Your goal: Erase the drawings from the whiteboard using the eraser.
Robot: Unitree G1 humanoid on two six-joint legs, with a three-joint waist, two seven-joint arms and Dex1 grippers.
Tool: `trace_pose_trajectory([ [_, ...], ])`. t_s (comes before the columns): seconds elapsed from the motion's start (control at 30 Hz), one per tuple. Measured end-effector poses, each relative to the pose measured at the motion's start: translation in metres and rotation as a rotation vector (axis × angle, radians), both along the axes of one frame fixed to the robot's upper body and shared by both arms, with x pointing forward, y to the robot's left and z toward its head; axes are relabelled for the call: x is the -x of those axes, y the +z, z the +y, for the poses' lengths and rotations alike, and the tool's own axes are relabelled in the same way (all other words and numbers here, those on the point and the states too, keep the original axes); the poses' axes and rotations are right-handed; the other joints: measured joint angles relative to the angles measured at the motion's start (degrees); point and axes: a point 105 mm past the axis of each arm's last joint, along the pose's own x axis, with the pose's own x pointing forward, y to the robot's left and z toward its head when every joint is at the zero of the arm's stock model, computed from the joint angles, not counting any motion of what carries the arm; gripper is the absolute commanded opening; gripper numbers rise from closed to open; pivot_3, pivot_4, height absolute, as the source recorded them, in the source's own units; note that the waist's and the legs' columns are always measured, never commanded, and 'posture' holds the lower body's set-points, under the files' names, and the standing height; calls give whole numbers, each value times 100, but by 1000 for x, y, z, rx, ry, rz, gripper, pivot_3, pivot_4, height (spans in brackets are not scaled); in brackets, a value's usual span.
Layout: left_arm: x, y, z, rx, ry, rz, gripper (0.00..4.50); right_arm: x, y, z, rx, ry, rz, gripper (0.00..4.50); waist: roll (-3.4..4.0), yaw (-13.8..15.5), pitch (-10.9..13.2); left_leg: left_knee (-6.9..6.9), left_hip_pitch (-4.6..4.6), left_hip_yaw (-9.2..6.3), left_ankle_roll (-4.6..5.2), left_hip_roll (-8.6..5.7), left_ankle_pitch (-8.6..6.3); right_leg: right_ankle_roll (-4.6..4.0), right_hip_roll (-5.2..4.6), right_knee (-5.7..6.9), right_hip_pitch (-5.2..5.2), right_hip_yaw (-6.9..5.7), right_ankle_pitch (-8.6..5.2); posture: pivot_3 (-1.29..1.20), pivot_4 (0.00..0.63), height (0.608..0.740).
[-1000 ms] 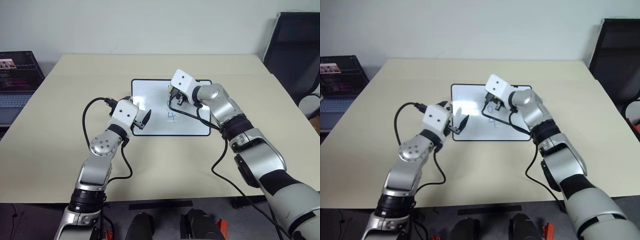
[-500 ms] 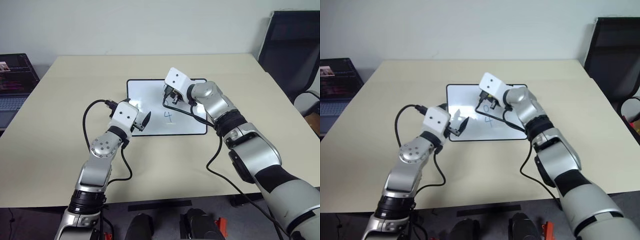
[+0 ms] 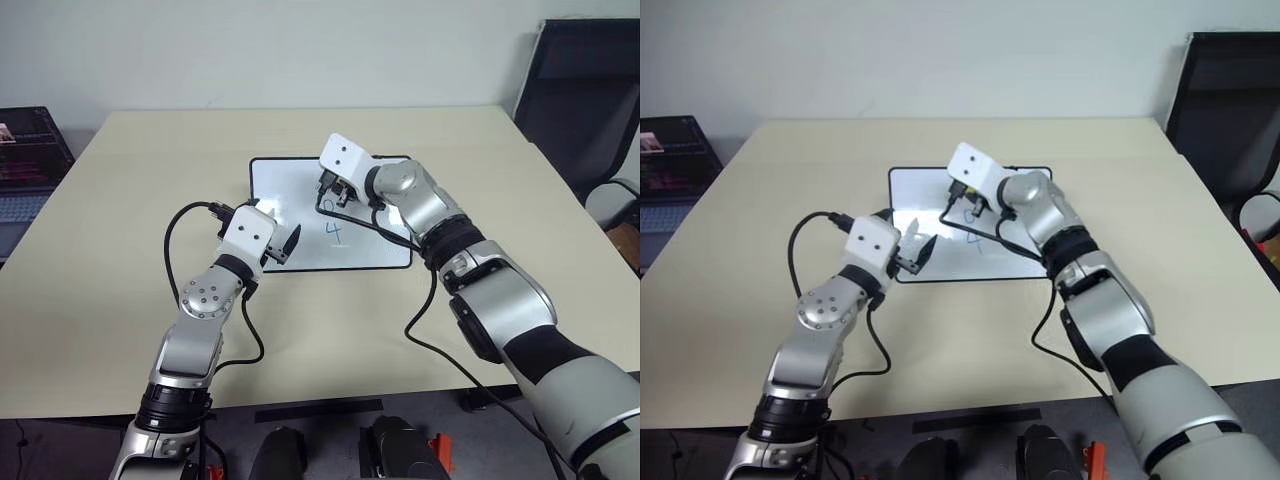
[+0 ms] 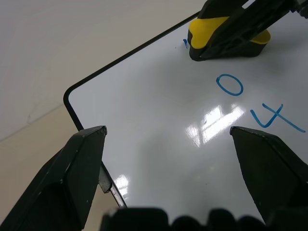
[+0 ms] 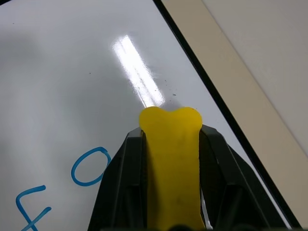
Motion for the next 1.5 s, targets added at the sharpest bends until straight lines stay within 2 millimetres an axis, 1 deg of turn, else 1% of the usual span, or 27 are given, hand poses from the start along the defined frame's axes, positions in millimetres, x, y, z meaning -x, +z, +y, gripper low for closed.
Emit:
trace_pose_trajectory([
  [0.13,-1,1,-2,-2,-6,-3,4500,1,7,1,-27,-5,-1,1103,1,12,2,-13,-29,-8,-1,0,0,-1,-5,-17,-21,-7,0,0,150,740],
  [0.27,-2,3,-3,-3,-12,-5,4500,1,14,2,-49,-8,-5,1103,1,19,2,-55,-32,-7,-2,-2,0,-2,-15,-62,-21,-12,2,0,150,740],
  [0.4,-3,4,-3,-4,-15,-7,4500,1,21,4,-59,-13,-24,1103,1,26,2,-69,-38,-8,-3,-2,-1,-3,-19,-75,-25,-16,2,0,150,740],
  [0.77,-5,7,-4,-4,-17,-15,4500,4,17,5,-55,1,-25,1103,1,31,1,-69,-41,-9,-4,-3,-2,-3,-21,-75,-27,-19,2,0,150,740],
  [1.0,-5,7,-3,-6,-16,-15,4500,6,3,-11,-28,2,-17,1103,-3,61,-1,-63,-31,-17,-4,-8,-2,-3,-25,-72,-11,-27,2,0,150,740],
  [1.1,-5,7,-3,-6,-16,-15,4500,4,-3,-22,-14,-17,-8,1103,-8,124,-4,-60,-13,-21,-3,-12,-1,-2,-26,-71,10,-31,2,0,150,740],
  [1.2,-5,7,-3,-6,-16,-14,4500,2,-4,-29,-8,-32,-5,1103,-8,198,-4,-60,14,-21,-3,-13,-1,-2,-26,-73,38,-31,2,0,150,740],
  [1.5,-7,4,-5,-9,-25,-6,4500,0,-2,-38,-2,-52,-11,1103,-9,301,-5,-56,14,-23,-2,-14,1,-2,-27,-73,41,-34,2,0,150,740],
])
